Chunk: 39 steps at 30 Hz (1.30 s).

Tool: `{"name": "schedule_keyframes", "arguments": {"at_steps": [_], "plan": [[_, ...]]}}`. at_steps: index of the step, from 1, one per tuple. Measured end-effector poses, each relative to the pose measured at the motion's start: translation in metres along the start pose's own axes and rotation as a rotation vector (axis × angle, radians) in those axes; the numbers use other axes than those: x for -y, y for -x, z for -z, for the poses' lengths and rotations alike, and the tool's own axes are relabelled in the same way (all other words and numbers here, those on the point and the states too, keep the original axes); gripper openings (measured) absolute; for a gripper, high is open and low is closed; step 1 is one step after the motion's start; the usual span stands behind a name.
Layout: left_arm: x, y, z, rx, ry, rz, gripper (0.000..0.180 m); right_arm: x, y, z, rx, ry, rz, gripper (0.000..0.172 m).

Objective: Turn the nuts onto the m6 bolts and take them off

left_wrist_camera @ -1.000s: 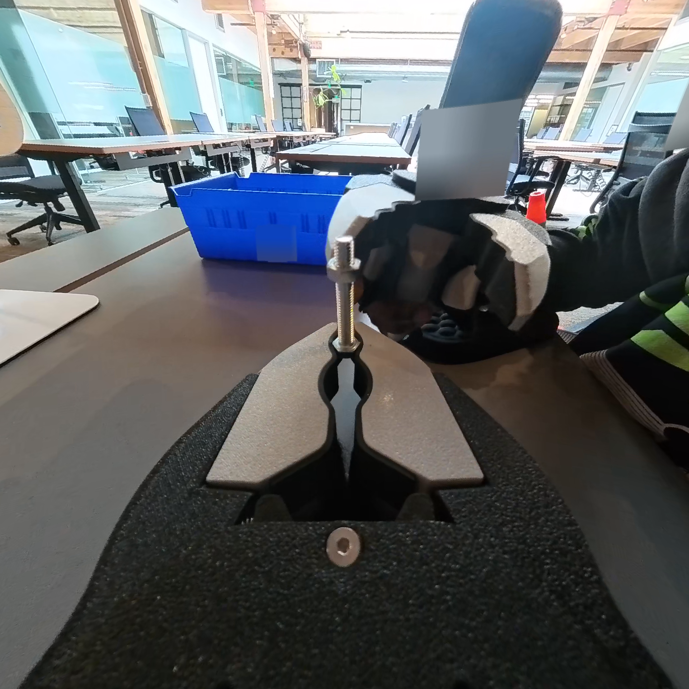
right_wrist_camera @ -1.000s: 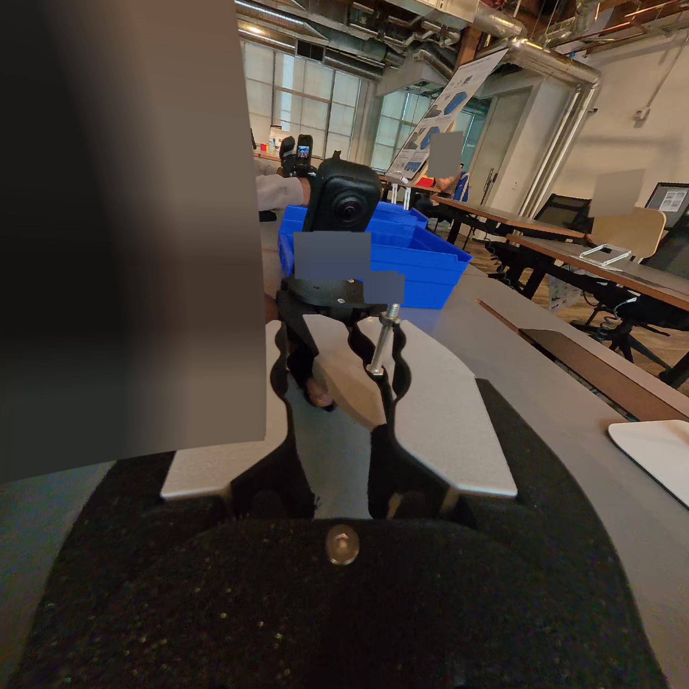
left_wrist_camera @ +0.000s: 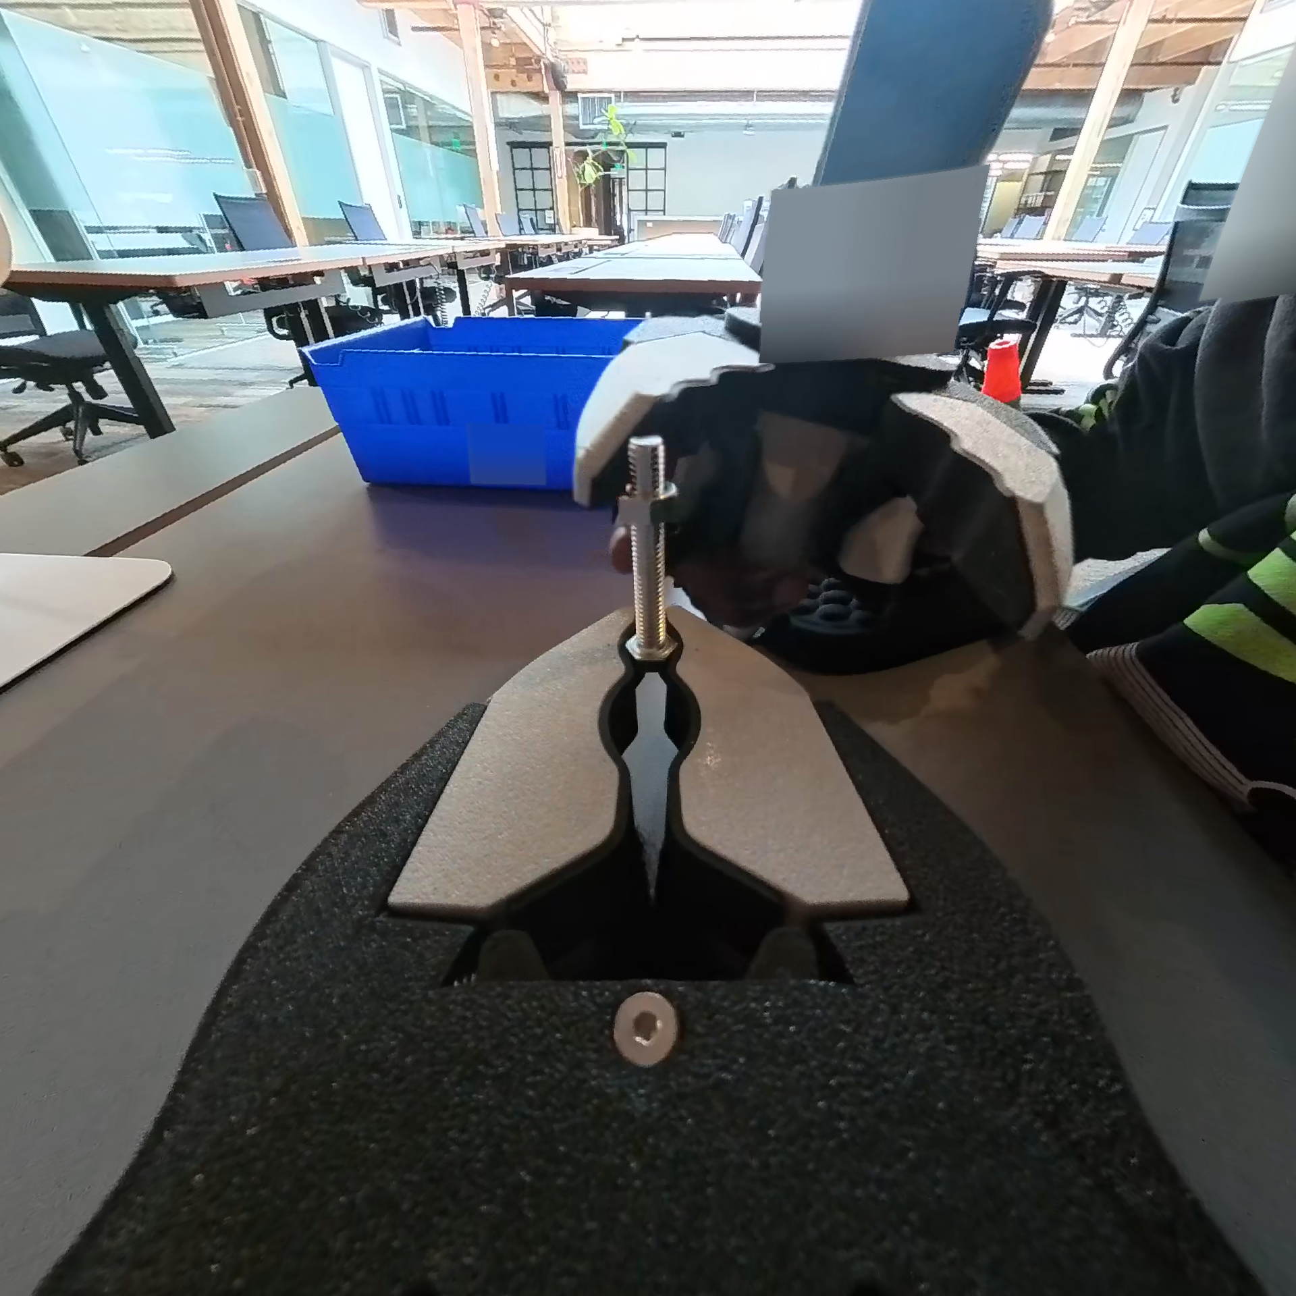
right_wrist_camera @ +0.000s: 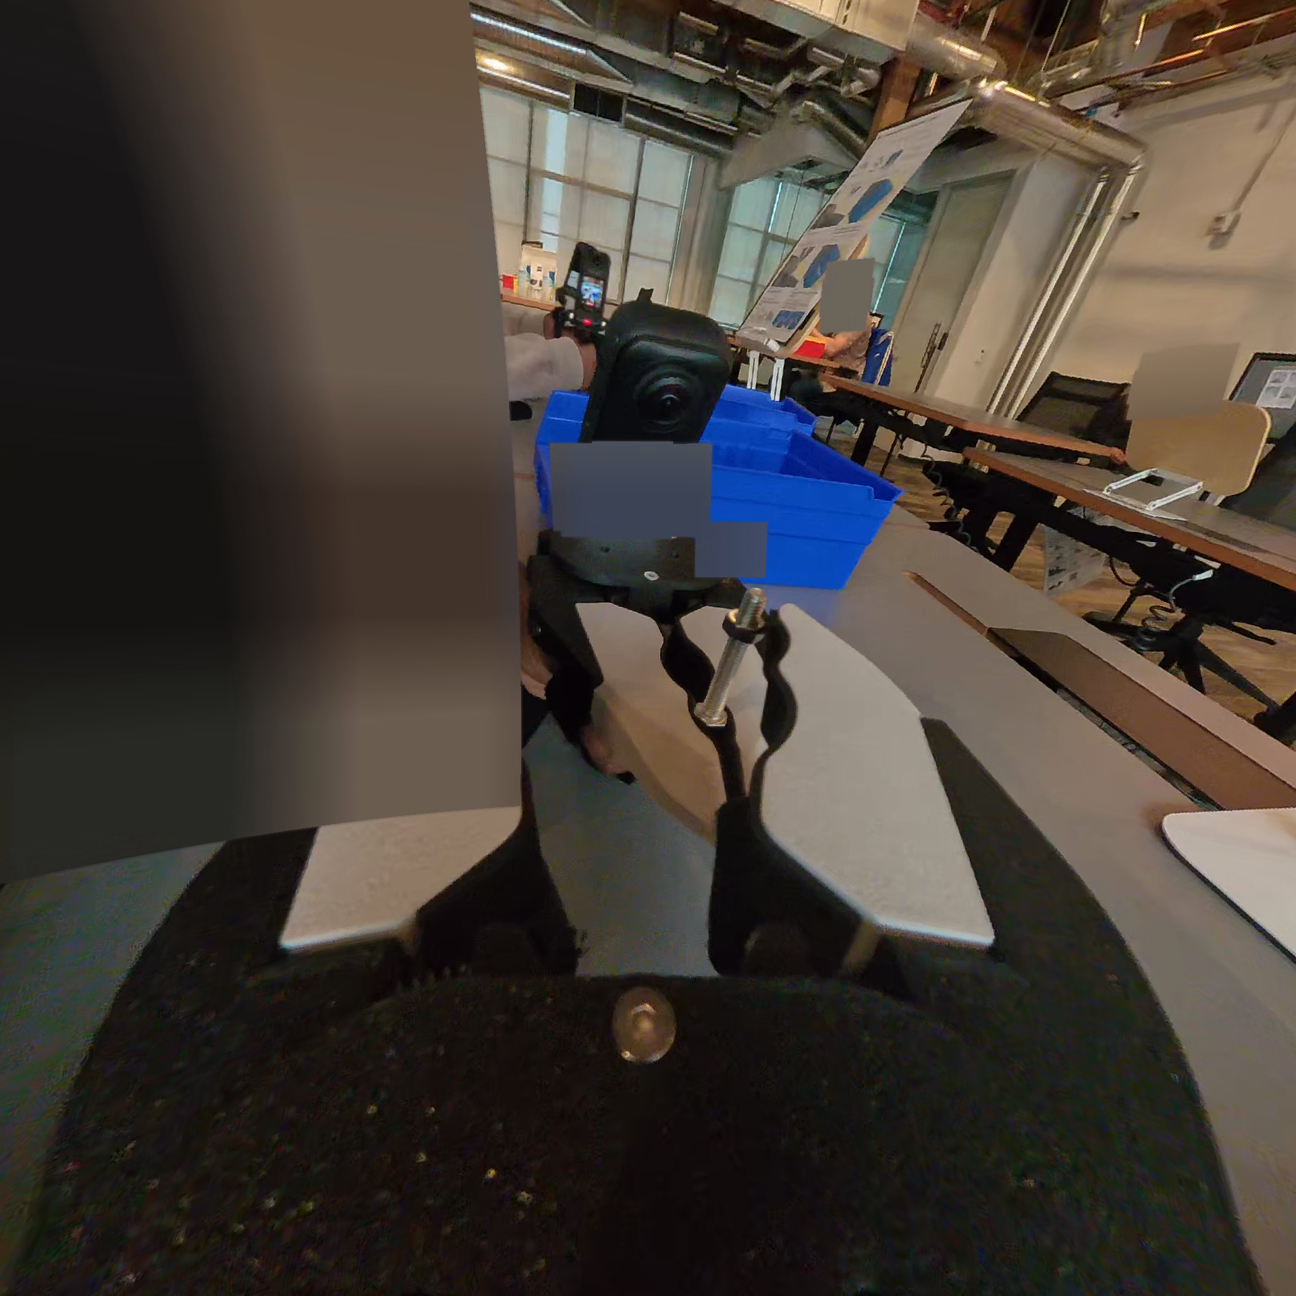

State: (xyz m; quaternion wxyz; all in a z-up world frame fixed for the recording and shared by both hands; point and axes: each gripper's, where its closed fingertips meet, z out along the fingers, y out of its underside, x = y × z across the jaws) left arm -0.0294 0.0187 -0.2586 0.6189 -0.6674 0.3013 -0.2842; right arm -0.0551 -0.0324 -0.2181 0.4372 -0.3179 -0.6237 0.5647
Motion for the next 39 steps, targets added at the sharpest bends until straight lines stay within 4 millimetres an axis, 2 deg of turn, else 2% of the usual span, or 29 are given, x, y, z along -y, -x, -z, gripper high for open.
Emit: {"name": "schedule_keyframes", "arguments": {"at_steps": [12,23,26,29,31,33,39], "plan": [[0.001,0.003,0.001,0.014,-0.013,0.015,0.002,0.002,-0.007,0.006,-0.042,-0.003,-0.007,0.051],[0.002,0.003,0.001,0.016,-0.014,0.018,0.002,0.002,0.002,0.005,0.006,0.008,0.01,0.037],[0.001,0.003,0.001,0.015,-0.012,0.015,0.002,0.007,-0.005,0.008,-0.031,-0.026,0.009,0.038],[0.001,0.002,0.001,0.012,-0.01,0.013,0.002,0.007,-0.012,0.009,-0.068,-0.035,-0.008,0.052],[0.001,0.002,0.001,0.01,-0.009,0.012,0.003,0.003,-0.011,0.006,-0.054,-0.017,-0.025,0.063],[0.001,0.002,0.0,0.009,-0.007,0.011,0.003,0.0,-0.007,0.003,-0.033,0.001,-0.022,0.067],[0.001,0.003,0.001,0.012,-0.012,0.016,0.002,-0.001,-0.005,0.004,-0.026,0.014,-0.006,0.057]]}}
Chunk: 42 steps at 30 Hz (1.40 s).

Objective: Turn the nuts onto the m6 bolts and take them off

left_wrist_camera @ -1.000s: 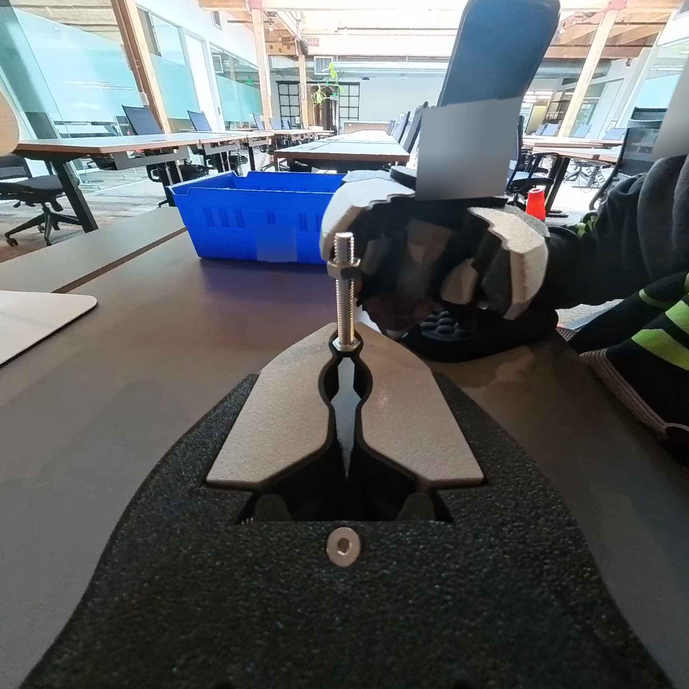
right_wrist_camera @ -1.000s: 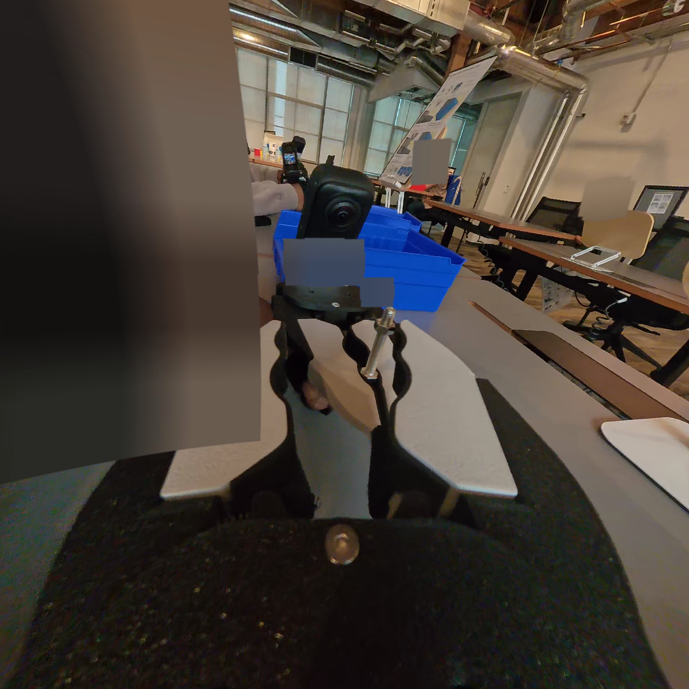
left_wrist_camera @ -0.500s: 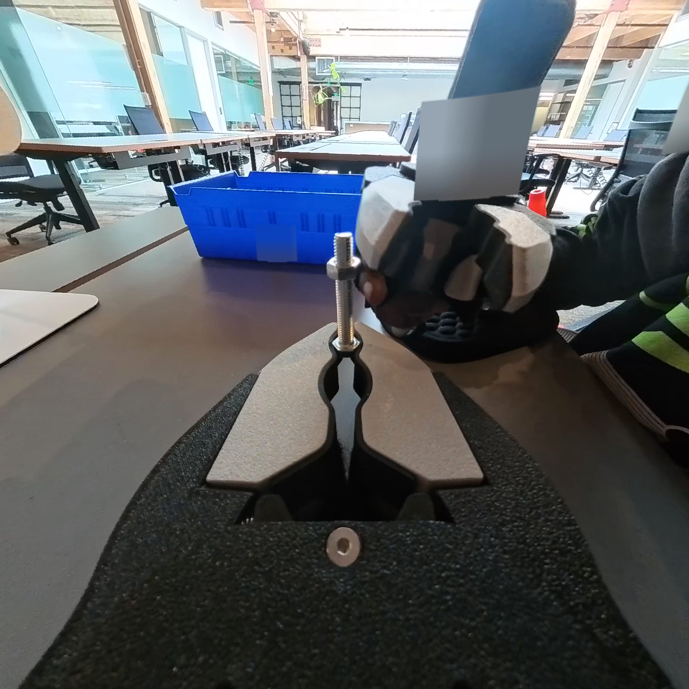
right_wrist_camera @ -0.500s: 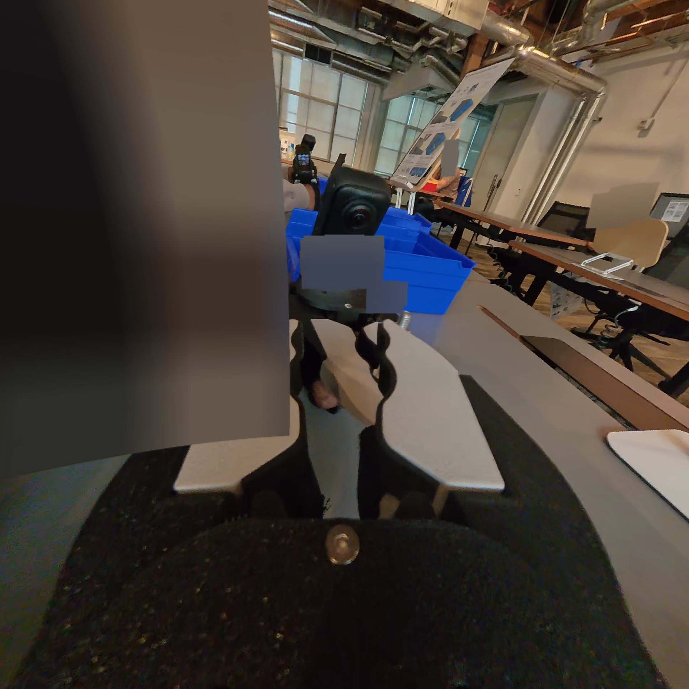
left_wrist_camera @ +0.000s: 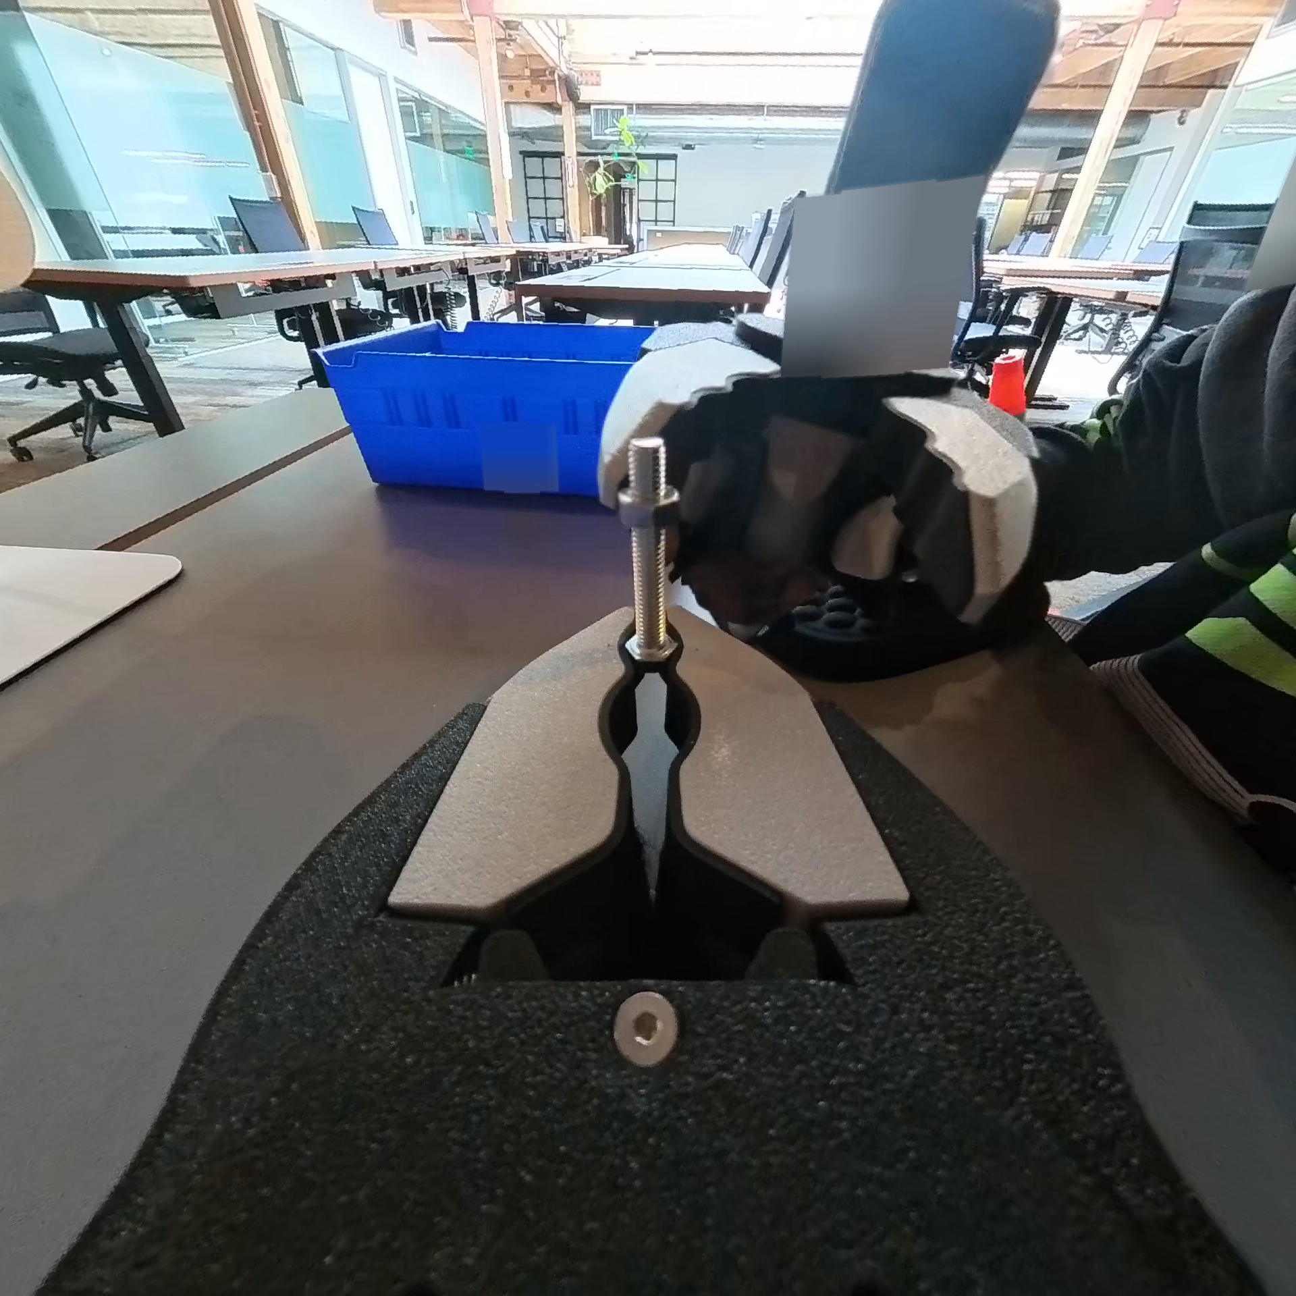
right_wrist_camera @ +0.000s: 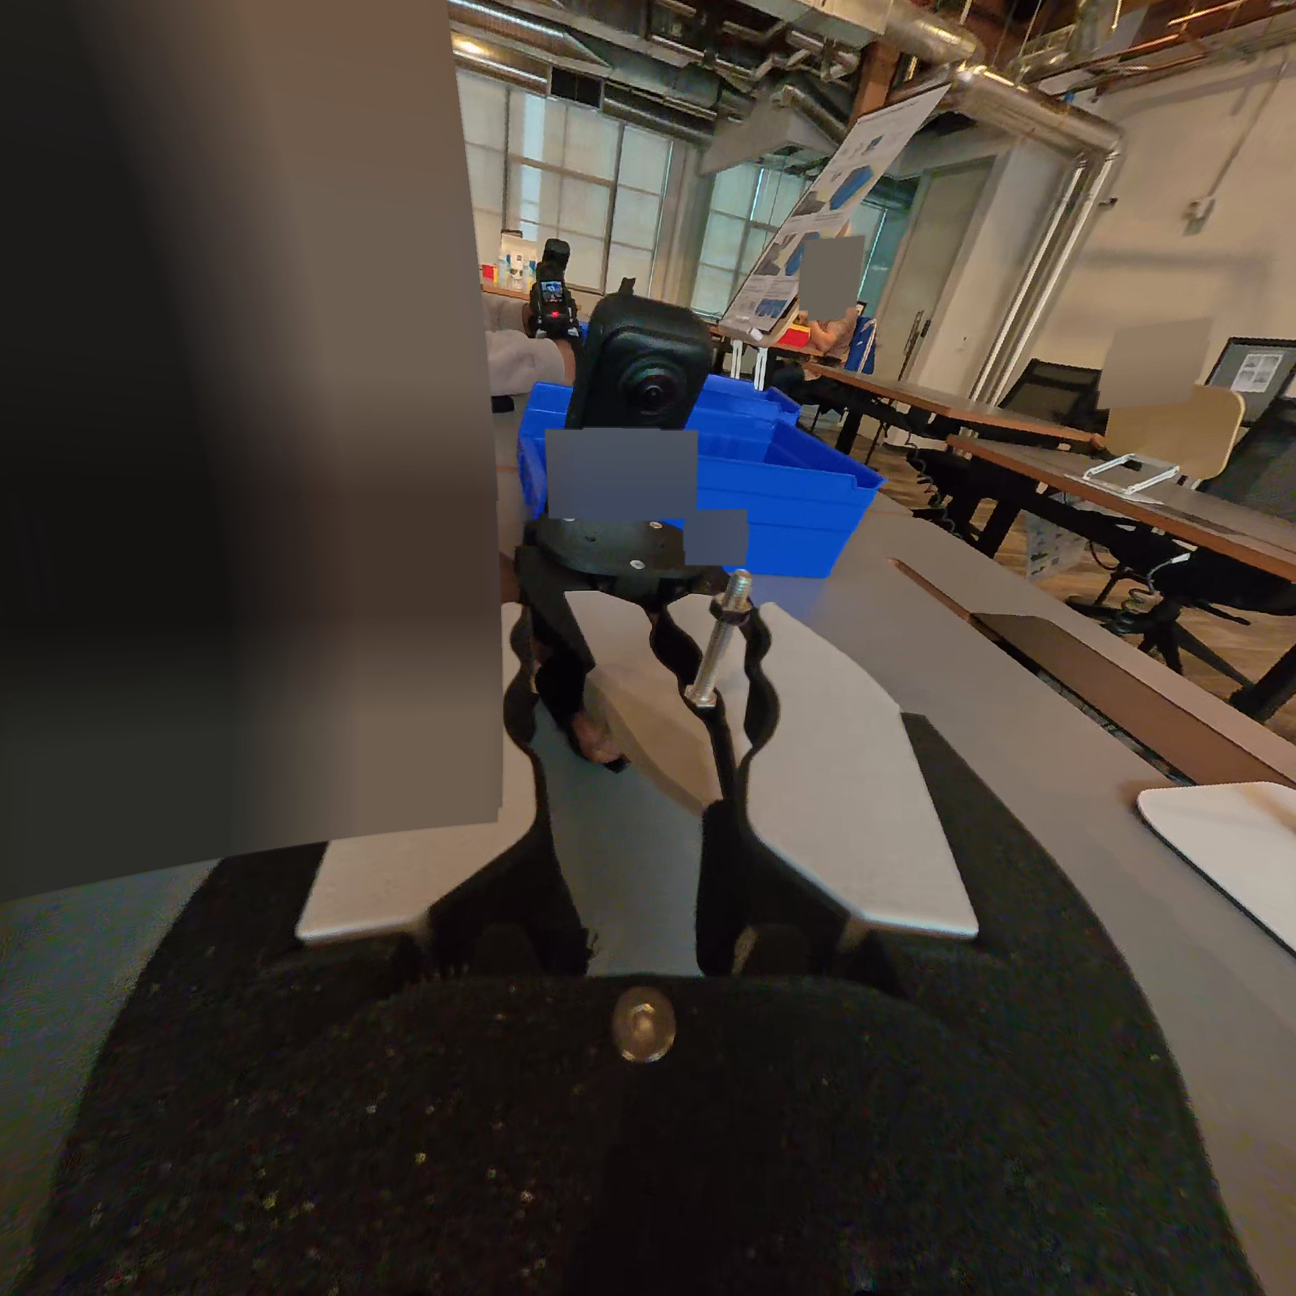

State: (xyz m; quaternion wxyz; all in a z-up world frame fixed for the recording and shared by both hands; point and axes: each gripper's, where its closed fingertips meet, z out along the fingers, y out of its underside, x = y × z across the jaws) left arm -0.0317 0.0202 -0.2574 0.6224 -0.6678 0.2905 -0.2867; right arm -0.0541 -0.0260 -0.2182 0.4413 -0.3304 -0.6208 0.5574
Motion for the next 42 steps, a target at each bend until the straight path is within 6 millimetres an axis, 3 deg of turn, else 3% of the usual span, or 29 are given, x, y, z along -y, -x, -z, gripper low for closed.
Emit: {"name": "schedule_keyframes", "arguments": {"at_steps": [10,14,18,21,25,34,42], "plan": [[0.0,0.001,0.0,0.003,-0.002,0.003,0.002,0.0,0.013,0.001,0.061,0.009,0.018,0.042],[0.0,0.0,0.0,0.001,-0.001,0.003,0.002,0.006,0.004,0.004,0.014,-0.022,0.021,0.042],[0.0,0.0,0.0,-0.001,0.001,0.0,0.002,0.005,-0.007,0.005,-0.038,-0.032,-0.003,0.057],[0.0,-0.001,0.0,-0.003,0.003,-0.004,0.003,0.0,-0.005,0.001,-0.022,-0.009,-0.014,0.069],[0.0,-0.001,0.0,-0.003,0.004,-0.003,0.003,-0.001,0.001,-0.002,0.002,0.002,-0.003,0.072],[0.0,0.001,0.0,0.003,-0.002,0.004,0.002,0.003,0.0,0.003,-0.003,-0.01,0.013,0.051],[0.0,0.001,0.0,0.002,-0.001,0.002,0.002,0.003,0.015,0.001,0.064,0.0,0.041,0.04]]}}
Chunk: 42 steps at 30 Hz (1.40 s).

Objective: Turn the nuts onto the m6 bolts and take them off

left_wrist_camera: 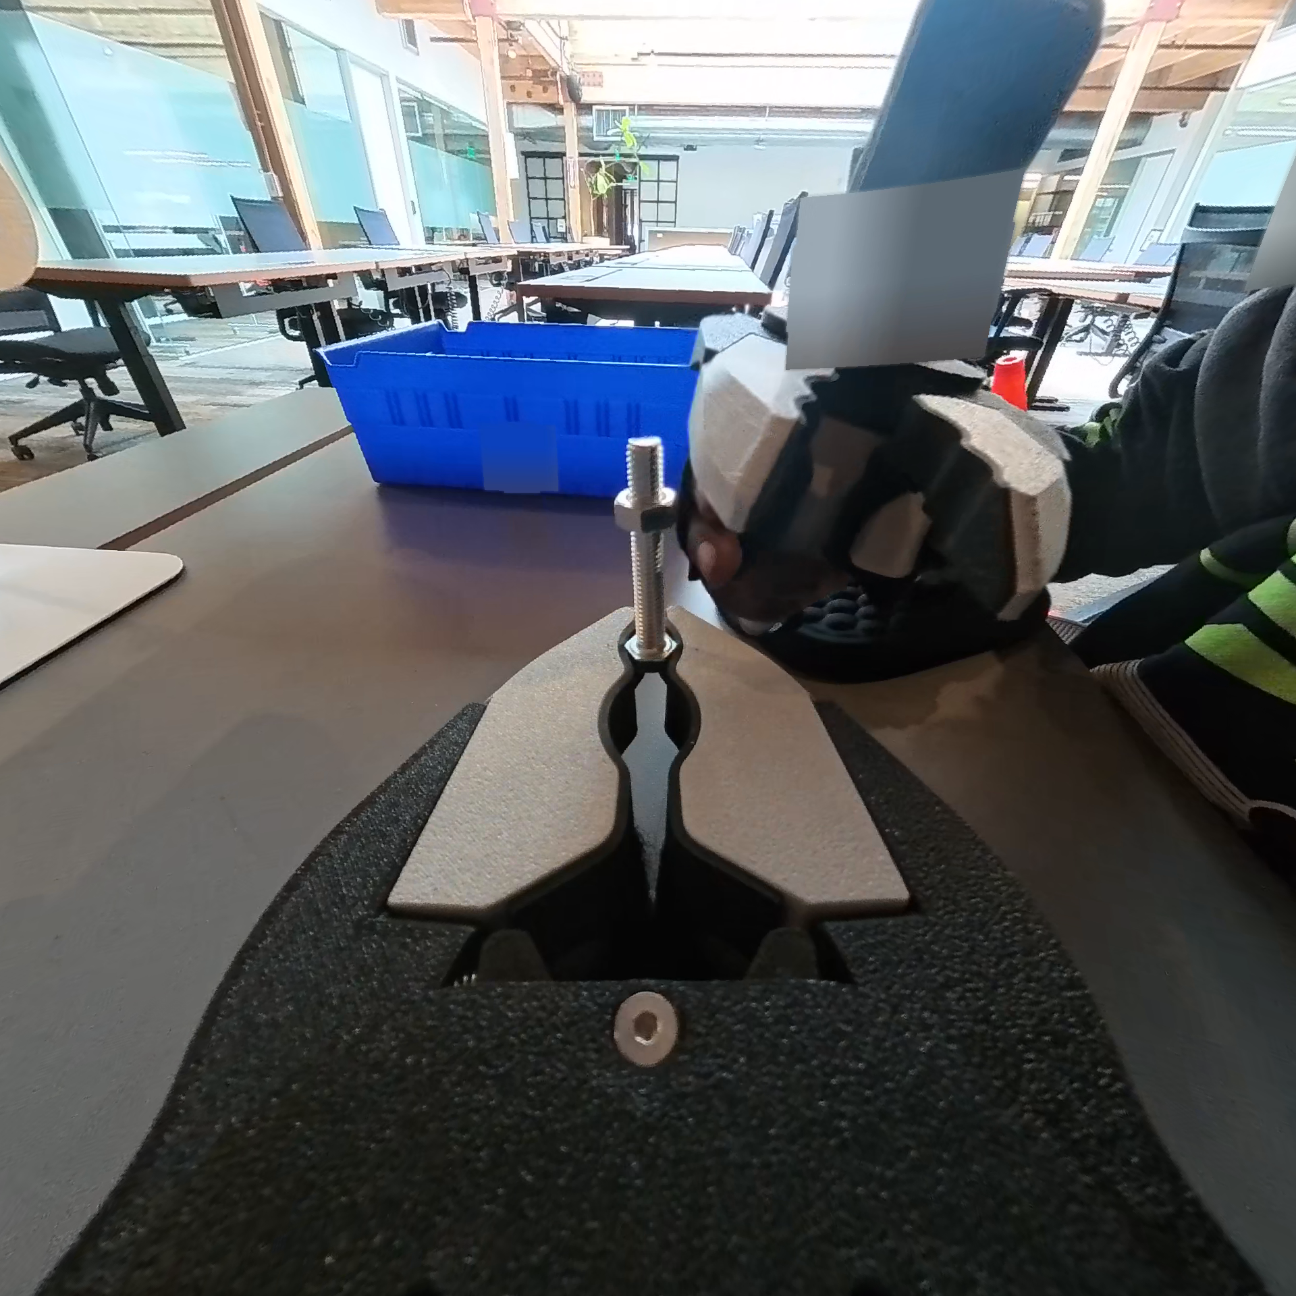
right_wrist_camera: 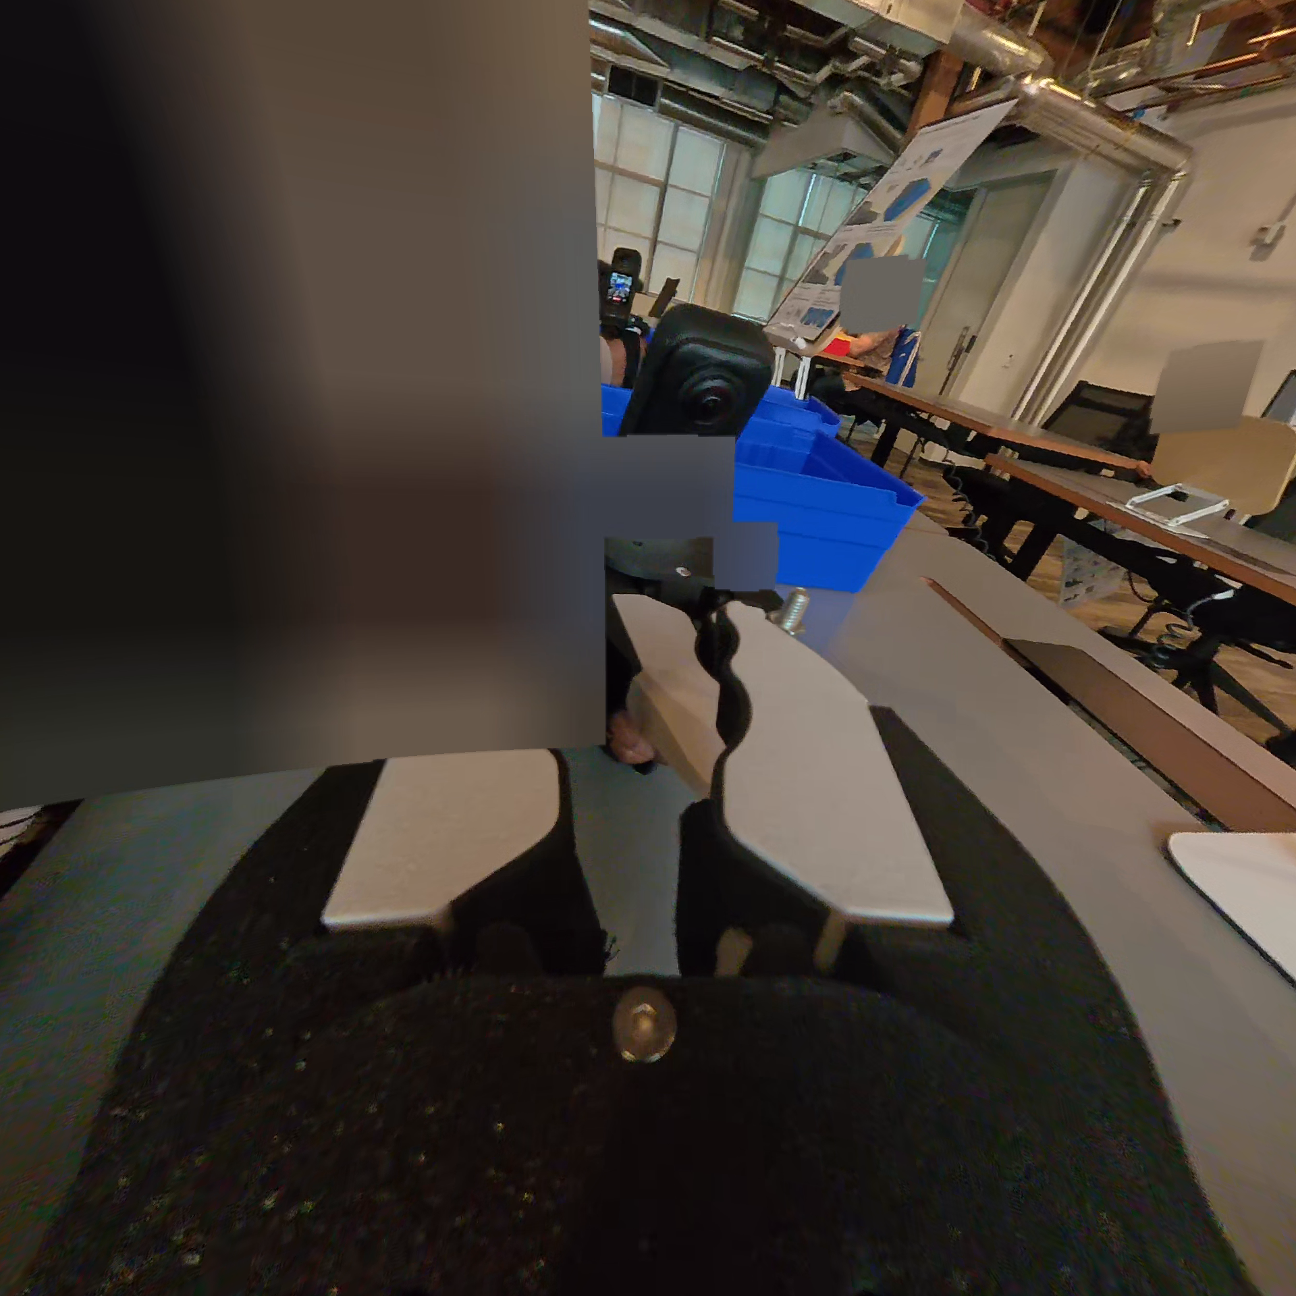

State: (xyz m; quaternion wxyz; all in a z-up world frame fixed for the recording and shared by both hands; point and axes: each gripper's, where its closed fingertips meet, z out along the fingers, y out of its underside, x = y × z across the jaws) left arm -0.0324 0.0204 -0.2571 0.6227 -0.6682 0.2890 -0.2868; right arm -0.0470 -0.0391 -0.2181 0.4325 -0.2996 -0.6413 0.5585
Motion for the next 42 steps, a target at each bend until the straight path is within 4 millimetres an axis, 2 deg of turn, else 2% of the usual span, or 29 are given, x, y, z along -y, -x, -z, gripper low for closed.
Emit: {"name": "schedule_keyframes", "arguments": {"at_steps": [3,6,13,15,21,27,31,34,39,42], "plan": [[0.0,0.0,0.0,0.0,0.0,0.0,0.002,0.005,-0.008,0.003,-0.046,-0.03,-0.004,0.042],[0.0,0.0,0.0,-0.003,0.002,-0.003,0.002,0.005,-0.019,0.006,-0.096,-0.043,-0.032,0.054],[-0.001,-0.001,0.0,-0.009,0.007,-0.007,0.003,-0.005,-0.01,-0.004,-0.047,0.012,-0.036,0.073],[-0.001,-0.001,0.0,-0.005,0.005,-0.004,0.003,-0.006,-0.009,-0.003,-0.042,0.015,-0.031,0.071],[0.0,0.0,0.0,0.001,-0.001,0.003,0.003,-0.003,-0.013,0.002,-0.051,0.003,-0.048,0.05],[0.0,0.0,0.0,0.0,0.001,0.001,0.002,-0.003,0.001,-0.001,0.015,0.013,-0.018,0.041],[0.0,0.0,0.0,-0.001,0.002,0.0,0.002,0.003,-0.013,0.005,-0.064,-0.024,-0.022,0.041],[0.0,-0.001,0.0,-0.004,0.002,-0.001,0.003,0.001,-0.022,0.006,-0.105,-0.025,-0.055,0.054],[-0.001,-0.001,0.0,-0.003,0.003,-0.002,0.003,-0.007,-0.015,0.0,-0.074,0.028,-0.04,0.058],[-0.001,-0.001,0.0,-0.003,0.002,-0.002,0.003,-0.005,-0.014,0.001,-0.068,0.021,-0.037,0.052]]}}
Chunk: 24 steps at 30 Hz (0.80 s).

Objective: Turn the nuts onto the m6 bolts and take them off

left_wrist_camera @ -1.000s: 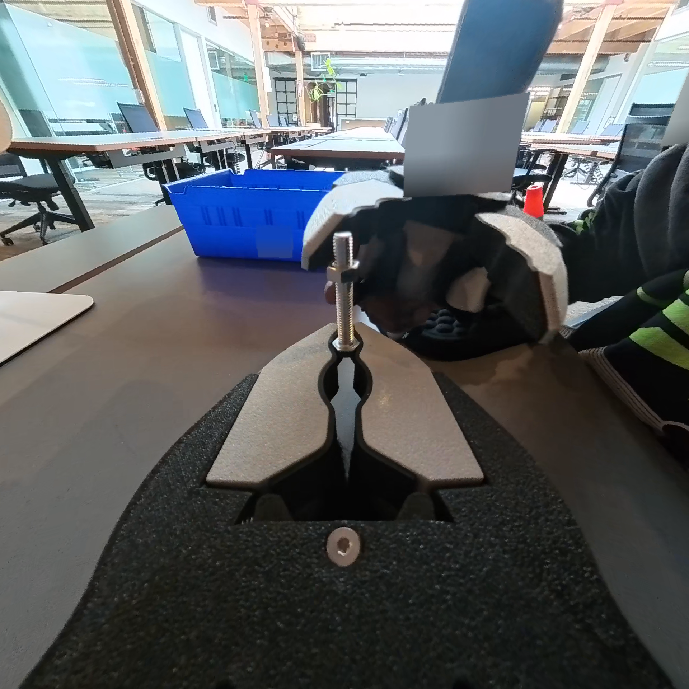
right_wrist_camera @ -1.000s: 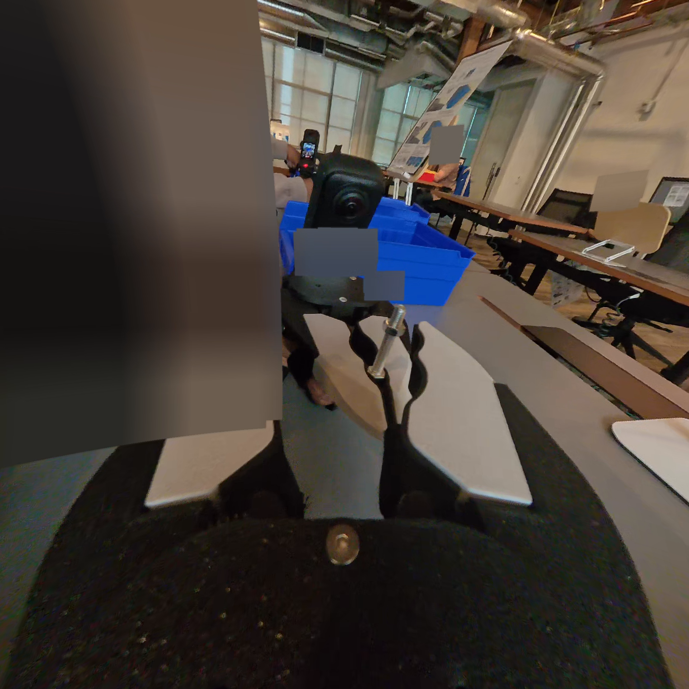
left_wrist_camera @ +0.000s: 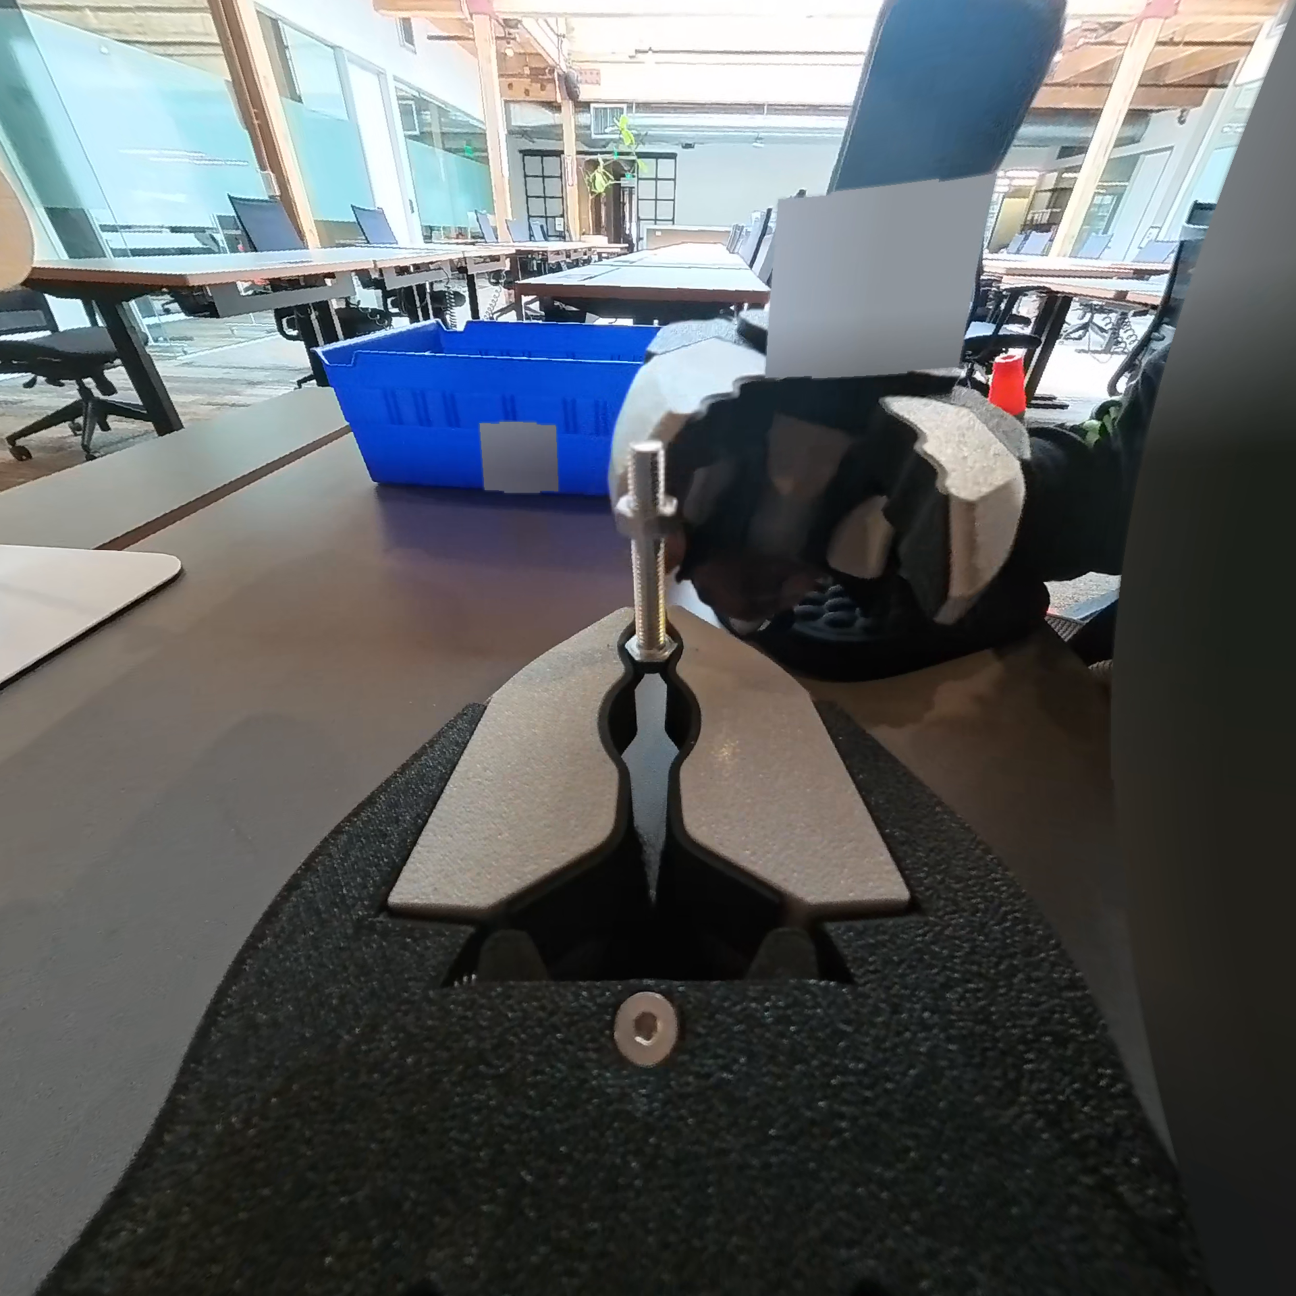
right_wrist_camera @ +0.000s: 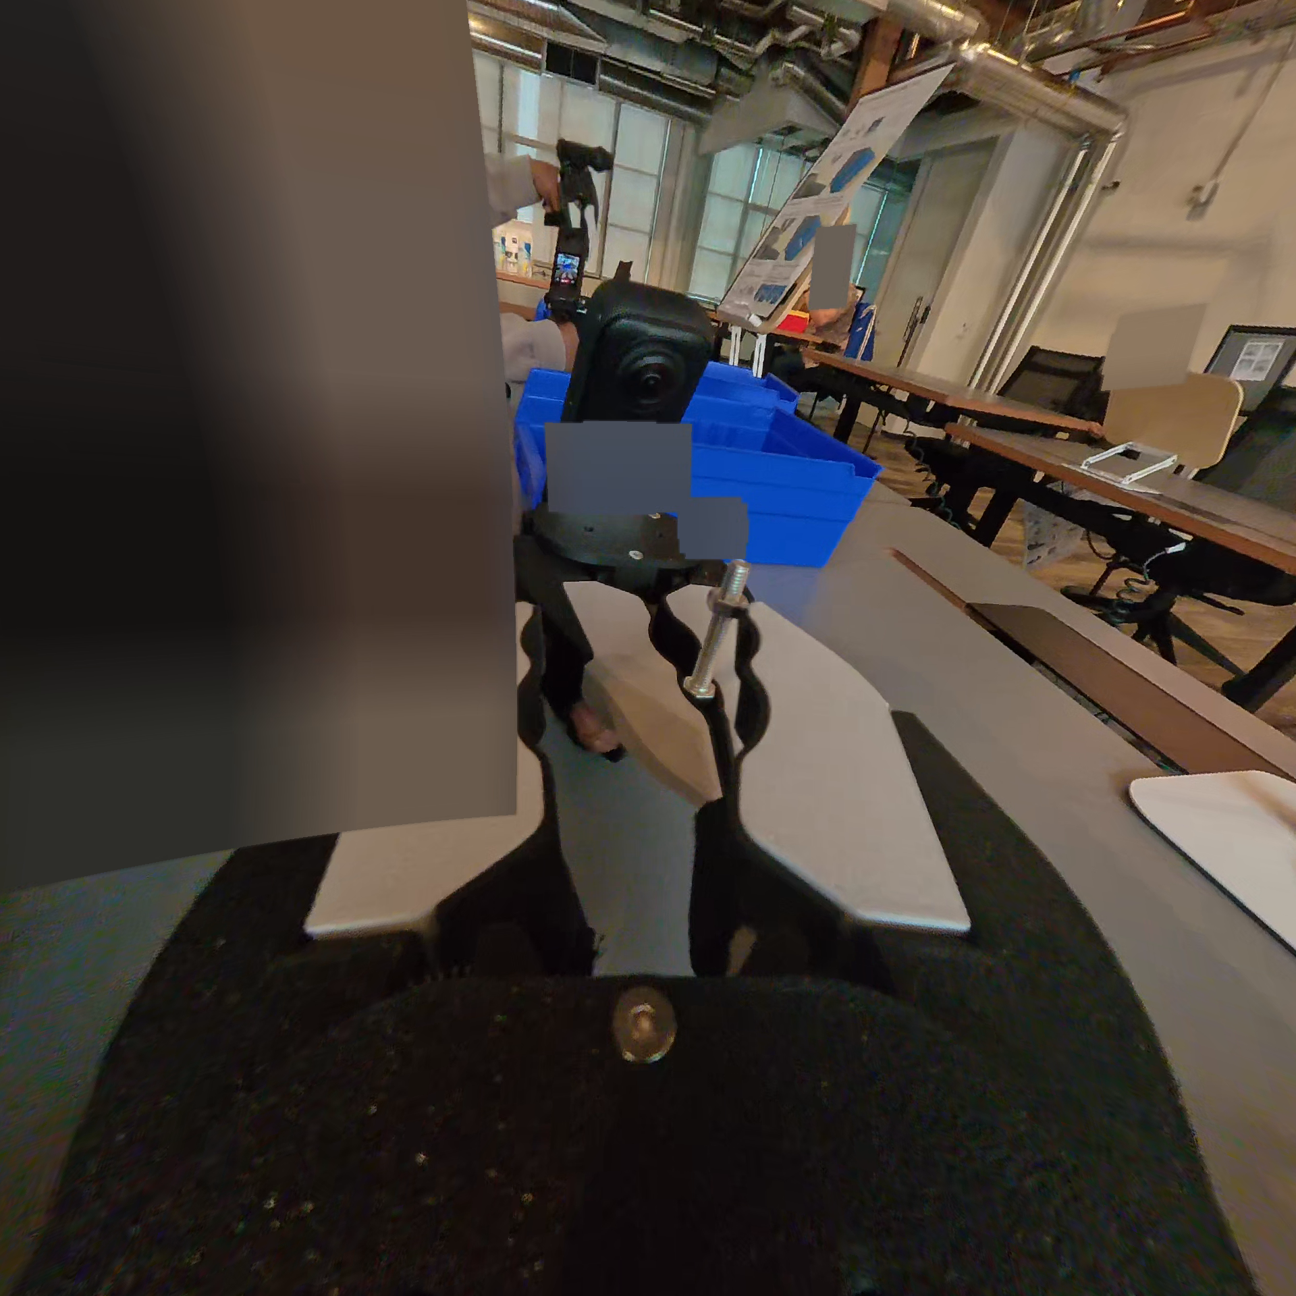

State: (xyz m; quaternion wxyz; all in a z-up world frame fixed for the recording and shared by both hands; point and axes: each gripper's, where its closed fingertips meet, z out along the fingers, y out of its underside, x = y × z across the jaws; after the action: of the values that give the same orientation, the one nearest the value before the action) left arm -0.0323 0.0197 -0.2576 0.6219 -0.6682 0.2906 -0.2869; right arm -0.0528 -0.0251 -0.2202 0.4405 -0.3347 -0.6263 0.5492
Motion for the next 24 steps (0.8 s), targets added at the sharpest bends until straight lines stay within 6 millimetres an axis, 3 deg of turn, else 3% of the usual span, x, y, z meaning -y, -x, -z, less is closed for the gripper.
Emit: {"name": "schedule_keyframes", "arguments": {"at_steps": [4,11,16,18,21,24], "plan": [[0.0002,0.0004,0.0001,0.001,-0.001,0.003,0.003,0.0051,0.0011,0.0035,0.009,-0.022,0.003,0.034],[-0.0002,0.0,-0.0002,0.001,0.001,0.0,0.003,0.0,-0.0015,0.0004,-0.005,0.003,-0.011,0.055],[-0.0002,0.0003,-0.0002,0.002,0.0,0.001,0.003,0.0043,0.0014,0.0034,0.009,-0.011,0.006,0.033],[-0.0002,0.0002,-0.0003,0.002,0.0,0.0,0.002,0.0051,-0.0042,0.0044,-0.022,-0.019,0.003,0.037],[-0.0004,0.0,-0.0005,0.0,0.002,-0.001,0.003,0.0039,-0.0048,0.002,-0.023,-0.021,-0.009,0.057],[-0.0005,0.0001,-0.0006,0.0,0.003,-0.002,0.003,0.0008,0.0001,-0.0001,-0.003,0.001,0.013,0.057]]}}
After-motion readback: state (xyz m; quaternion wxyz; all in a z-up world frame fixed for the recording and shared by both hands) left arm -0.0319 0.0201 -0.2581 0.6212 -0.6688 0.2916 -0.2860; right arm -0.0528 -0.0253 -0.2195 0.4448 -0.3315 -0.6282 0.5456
